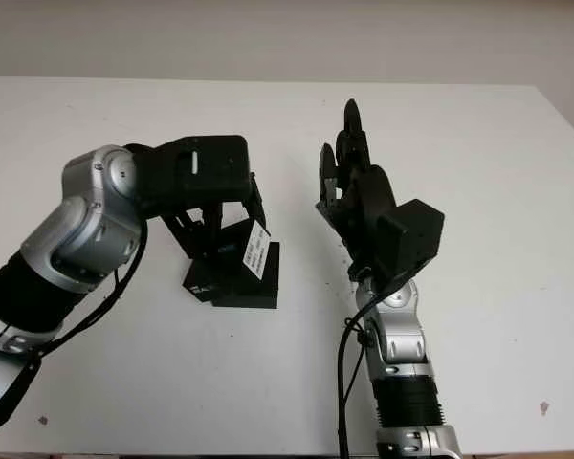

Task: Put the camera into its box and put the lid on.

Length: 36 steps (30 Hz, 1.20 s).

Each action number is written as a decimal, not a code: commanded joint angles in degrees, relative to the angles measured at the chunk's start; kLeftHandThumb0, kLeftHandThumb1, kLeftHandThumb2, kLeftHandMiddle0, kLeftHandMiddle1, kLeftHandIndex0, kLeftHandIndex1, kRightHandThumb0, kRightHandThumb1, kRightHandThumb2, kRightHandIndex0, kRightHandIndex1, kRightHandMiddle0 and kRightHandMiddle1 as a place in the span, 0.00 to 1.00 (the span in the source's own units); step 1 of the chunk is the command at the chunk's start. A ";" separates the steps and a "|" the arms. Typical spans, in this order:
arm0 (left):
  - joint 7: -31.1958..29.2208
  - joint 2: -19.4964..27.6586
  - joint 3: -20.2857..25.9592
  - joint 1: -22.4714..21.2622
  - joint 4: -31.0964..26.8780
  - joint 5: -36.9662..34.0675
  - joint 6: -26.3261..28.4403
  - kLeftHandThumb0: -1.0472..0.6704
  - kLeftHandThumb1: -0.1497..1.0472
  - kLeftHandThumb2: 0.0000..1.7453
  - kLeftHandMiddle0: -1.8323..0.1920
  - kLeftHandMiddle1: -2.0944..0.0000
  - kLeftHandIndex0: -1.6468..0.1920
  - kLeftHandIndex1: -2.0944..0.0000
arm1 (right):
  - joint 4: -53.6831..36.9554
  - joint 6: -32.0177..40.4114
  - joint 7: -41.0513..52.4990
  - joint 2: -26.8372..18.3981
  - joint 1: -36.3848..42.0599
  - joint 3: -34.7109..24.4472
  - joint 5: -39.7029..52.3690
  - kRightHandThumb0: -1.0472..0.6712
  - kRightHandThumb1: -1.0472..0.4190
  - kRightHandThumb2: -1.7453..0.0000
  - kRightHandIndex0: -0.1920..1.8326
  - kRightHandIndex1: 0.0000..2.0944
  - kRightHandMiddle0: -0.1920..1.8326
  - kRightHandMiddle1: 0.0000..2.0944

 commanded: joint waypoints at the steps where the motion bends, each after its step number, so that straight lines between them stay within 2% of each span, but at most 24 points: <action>1: 2.33 -2.52 0.42 0.44 -1.32 -0.51 -0.29 0.43 0.97 0.03 0.72 0.07 0.81 0.09 | 0.00 -0.63 -0.01 0.23 0.03 -0.03 0.25 0.23 0.00 0.60 0.02 0.03 0.02 0.02; 4: 4.66 -3.33 0.34 0.81 -0.79 -0.80 -0.96 0.42 0.97 0.03 0.81 0.10 0.80 0.19 | -0.21 -0.39 -0.01 0.27 0.14 0.04 0.26 0.23 0.00 0.60 0.02 0.02 0.02 0.02; 6: 6.07 -4.19 0.40 0.95 0.06 -1.26 -1.22 0.43 0.97 0.03 0.86 0.12 0.80 0.21 | -0.26 -0.37 -0.12 0.32 0.22 0.10 0.17 0.23 0.00 0.60 0.02 0.02 0.02 0.02; 8: 7.30 -5.13 0.64 1.17 0.65 -1.92 -1.11 0.44 0.97 0.03 0.85 0.11 0.79 0.19 | -0.19 -0.57 -0.15 0.38 0.29 0.10 0.19 0.23 0.00 0.60 0.02 0.02 0.02 0.02; 10: 8.04 -5.66 0.81 1.31 0.90 -2.60 -0.85 0.45 0.96 0.03 0.78 0.07 0.77 0.17 | -0.16 -0.69 -0.12 0.42 0.33 0.12 0.22 0.22 0.00 0.61 0.02 0.02 0.02 0.02; 13: 8.94 -6.05 0.86 1.81 1.17 -3.70 -1.89 0.45 0.95 0.03 0.73 0.09 0.76 0.15 | -0.19 -0.48 -0.20 0.47 0.31 0.07 0.26 0.22 0.00 0.61 0.02 0.02 0.02 0.02; 20: 9.99 -5.93 0.26 2.49 1.65 -5.00 -4.70 0.45 0.95 0.03 0.87 0.14 0.77 0.12 | 0.09 -0.84 -0.10 0.62 0.42 0.03 0.29 0.24 0.00 0.60 0.02 0.02 0.02 0.02; 24: 10.25 -6.98 0.40 2.22 1.60 -5.50 -3.71 0.44 0.94 0.03 0.82 0.12 0.75 0.09 | 0.38 -1.40 0.06 0.48 0.48 0.07 0.07 0.24 0.00 0.60 0.02 0.02 0.02 0.02; 26: 10.31 -7.60 0.45 1.87 1.52 -5.98 -2.83 0.45 0.94 0.03 0.68 0.08 0.76 0.14 | 0.50 -1.55 0.06 0.48 0.49 0.06 0.01 0.24 0.00 0.60 0.02 0.03 0.02 0.02; 28: 10.92 -8.07 -0.07 1.65 1.62 -5.88 -3.52 0.46 0.94 0.03 0.61 0.08 0.75 0.16 | 0.58 -1.39 0.01 0.56 0.47 0.04 0.06 0.23 0.00 0.60 0.02 0.03 0.02 0.03; 30: 11.62 -8.51 -0.63 1.61 1.61 -5.58 -4.51 0.44 0.94 0.03 0.56 0.10 0.74 0.12 | 0.65 -1.29 0.00 0.60 0.48 0.03 0.10 0.23 0.00 0.61 0.02 0.03 0.02 0.02; 32: 11.94 -9.25 -0.76 1.51 1.50 -5.63 -4.10 0.44 0.94 0.03 0.56 0.09 0.71 0.04 | 0.71 -1.38 0.00 0.59 0.53 0.06 0.03 0.23 0.00 0.61 0.02 0.03 0.02 0.03; 33: 12.05 -9.60 -0.99 1.40 1.40 -5.47 -3.76 0.44 0.95 0.03 0.63 0.06 0.70 0.01 | 0.73 -1.52 -0.03 0.57 0.57 0.10 -0.08 0.23 0.00 0.61 0.02 0.03 0.02 0.02; 34: 12.10 -9.79 -1.17 1.30 1.32 -5.34 -3.52 0.43 0.95 0.03 0.74 0.03 0.72 0.01 | 0.74 -1.63 -0.05 0.56 0.59 0.13 -0.16 0.23 0.00 0.61 0.02 0.03 0.02 0.02; 35: 12.25 -9.95 -1.49 1.22 1.11 -5.01 -3.24 0.43 0.95 0.03 0.79 0.01 0.74 0.00 | 0.75 -1.72 -0.08 0.58 0.60 0.14 -0.21 0.23 0.00 0.61 0.02 0.03 0.02 0.02; 36: 12.44 -10.12 -1.72 1.21 0.93 -4.81 -3.11 0.40 0.96 0.04 0.89 0.01 0.84 0.00 | 0.69 -1.67 -0.10 0.55 0.61 0.15 -0.25 0.23 0.00 0.61 0.02 0.03 0.02 0.03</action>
